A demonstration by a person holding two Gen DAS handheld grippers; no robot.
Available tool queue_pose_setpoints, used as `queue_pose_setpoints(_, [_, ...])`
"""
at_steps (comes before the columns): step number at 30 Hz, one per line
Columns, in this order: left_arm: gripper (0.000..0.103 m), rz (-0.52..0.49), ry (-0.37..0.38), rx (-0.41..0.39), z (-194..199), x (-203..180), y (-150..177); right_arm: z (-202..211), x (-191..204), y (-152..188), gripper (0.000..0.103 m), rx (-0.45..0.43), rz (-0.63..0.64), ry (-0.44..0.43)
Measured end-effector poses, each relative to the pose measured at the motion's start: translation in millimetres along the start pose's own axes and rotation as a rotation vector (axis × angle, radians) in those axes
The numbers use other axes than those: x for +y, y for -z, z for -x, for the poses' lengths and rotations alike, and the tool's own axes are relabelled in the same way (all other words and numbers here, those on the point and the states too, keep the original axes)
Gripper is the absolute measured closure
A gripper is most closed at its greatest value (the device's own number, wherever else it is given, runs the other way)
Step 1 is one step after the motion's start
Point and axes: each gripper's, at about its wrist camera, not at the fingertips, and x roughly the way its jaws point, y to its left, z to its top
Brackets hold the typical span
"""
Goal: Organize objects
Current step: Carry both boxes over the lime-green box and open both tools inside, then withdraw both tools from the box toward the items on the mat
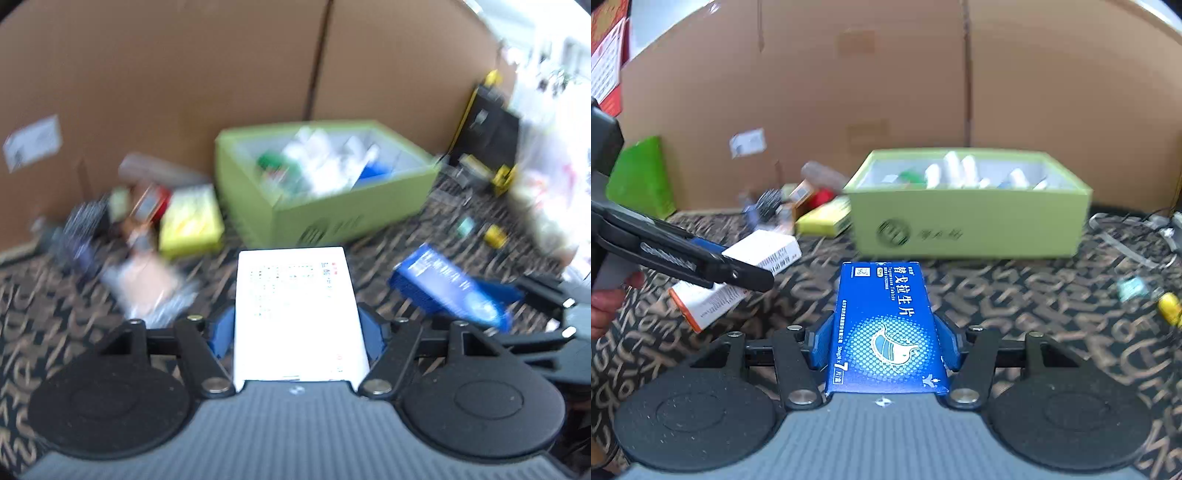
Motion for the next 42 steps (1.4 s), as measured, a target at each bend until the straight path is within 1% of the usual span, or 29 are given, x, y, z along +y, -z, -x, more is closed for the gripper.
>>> queue_pose_setpoints(2, [0.036,-0.009,0.015,-0.038,-1,-11,-21,3,-8,-9,0.042,-0.033,0.011,0.032])
queue_pose_setpoints(4, [0.036,-0.019,0.014,-0.070,-4,-22,-41,6,-15,-20,0.042,-0.067,0.026,0.064])
queue_pose_setpoints(5, [0.036,-0.020,0.013,-0.080,-7,-27,-50,5,-19,-25,0.042,-0.083,0.034,0.082])
queue_pose_setpoints(7, [0.036,-0.015,0.033,-0.087,-18,-33,-72,2,-28,-37,0.042,-0.109,0.049,0.123])
queue_pose_setpoints(10, [0.036,0.031,0.065,-0.078,-42,-37,-100,-8,-44,-55,0.042,-0.137,0.062,0.178])
queue_pose_setpoints(13, [0.036,0.095,0.096,-0.051,-73,-36,-119,-25,-63,-75,0.042,-0.161,0.069,0.215])
queue_pose_setpoints(14, [0.036,0.114,0.097,-0.042,-85,-34,-124,-32,-70,-81,0.042,-0.166,0.058,0.222])
queue_pose_setpoints(16, [0.036,0.131,0.067,-0.028,-107,-33,-133,-47,-84,-91,0.042,-0.170,0.040,0.234])
queue_pose_setpoints(18, [0.036,0.141,0.039,-0.011,-129,-28,-138,-64,-95,-98,0.042,-0.165,0.038,0.253])
queue_pose_setpoints(22, [0.036,0.198,0.037,0.028,-161,-16,-147,-100,-118,-105,0.042,-0.133,0.032,0.268])
queue_pose_setpoints(27, [0.034,0.202,0.015,0.025,-187,-14,-151,-124,-136,-113,0.042,-0.136,0.019,0.259])
queue_pose_setpoints(28, [0.031,0.208,0.022,0.010,-190,-13,-150,-129,-138,-114,0.041,-0.139,0.019,0.260])
queue_pose_setpoints(29, [0.014,0.213,0.033,-0.006,-192,-12,-148,-133,-140,-114,0.041,-0.142,0.014,0.257])
queue_pose_setpoints(30, [0.003,0.219,0.028,-0.025,-192,-11,-146,-139,-142,-114,0.041,-0.139,0.007,0.255])
queue_pose_setpoints(31, [0.001,0.222,0.014,-0.047,-191,-10,-145,-144,-143,-113,0.037,-0.128,0.012,0.250])
queue_pose_setpoints(32, [0.000,0.214,0.008,-0.062,-190,-9,-143,-149,-143,-111,0.030,-0.113,0.029,0.246])
queue_pose_setpoints(34, [0.000,0.192,0.005,-0.067,-190,-8,-141,-152,-139,-103,0.023,-0.104,0.075,0.259])
queue_pose_setpoints(35, [0.000,0.194,0.000,-0.065,-189,-7,-140,-151,-136,-98,0.021,-0.112,0.101,0.268])
queue_pose_setpoints(37, [0.000,0.206,0.005,-0.059,-183,-7,-137,-146,-132,-92,0.020,-0.129,0.135,0.278])
queue_pose_setpoints(39, [0.000,0.208,0.006,-0.054,-176,-7,-140,-140,-129,-90,0.017,-0.144,0.129,0.281])
queue_pose_setpoints(42, [0.000,0.199,0.008,-0.089,-150,-9,-134,-125,-126,-91,0.015,-0.155,0.107,0.270])
